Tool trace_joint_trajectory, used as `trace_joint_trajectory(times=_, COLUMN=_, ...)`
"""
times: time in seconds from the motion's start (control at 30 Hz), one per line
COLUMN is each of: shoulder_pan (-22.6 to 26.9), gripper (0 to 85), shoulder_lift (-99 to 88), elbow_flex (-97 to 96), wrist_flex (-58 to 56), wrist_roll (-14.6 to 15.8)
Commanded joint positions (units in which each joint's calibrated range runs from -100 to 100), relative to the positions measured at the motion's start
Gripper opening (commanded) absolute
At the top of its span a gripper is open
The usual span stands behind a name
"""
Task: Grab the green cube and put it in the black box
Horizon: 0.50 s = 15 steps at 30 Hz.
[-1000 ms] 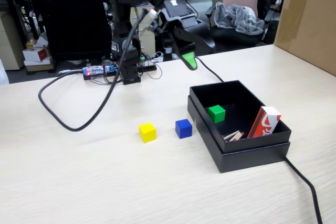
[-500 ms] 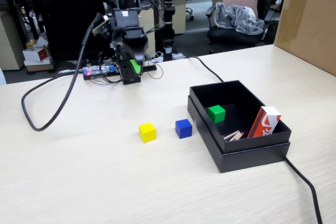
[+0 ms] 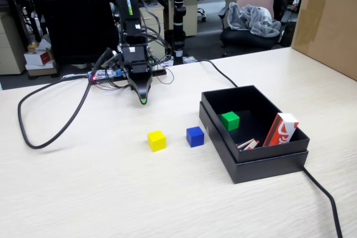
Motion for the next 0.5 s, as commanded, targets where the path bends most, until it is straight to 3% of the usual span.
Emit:
trace_joint_trajectory(times=0.0, shoulder_pan=-0.44, gripper=51.5, shoulder_lift=-0.74, elbow_flex=-3.39, wrist_flex=10.32, wrist_roll=-0.83)
trace_joint_trajectory(times=0.17, shoulder_pan=-0.44, gripper=51.3, shoulder_lift=-0.51, elbow_flex=-12.64, wrist_flex=20.52, wrist_roll=-2.54)
trace_joint_trajectory(times=0.47, shoulder_pan=-0.44, gripper=50.4, shoulder_lift=-0.16, elbow_flex=-14.81, wrist_flex=20.95, wrist_roll=-3.32)
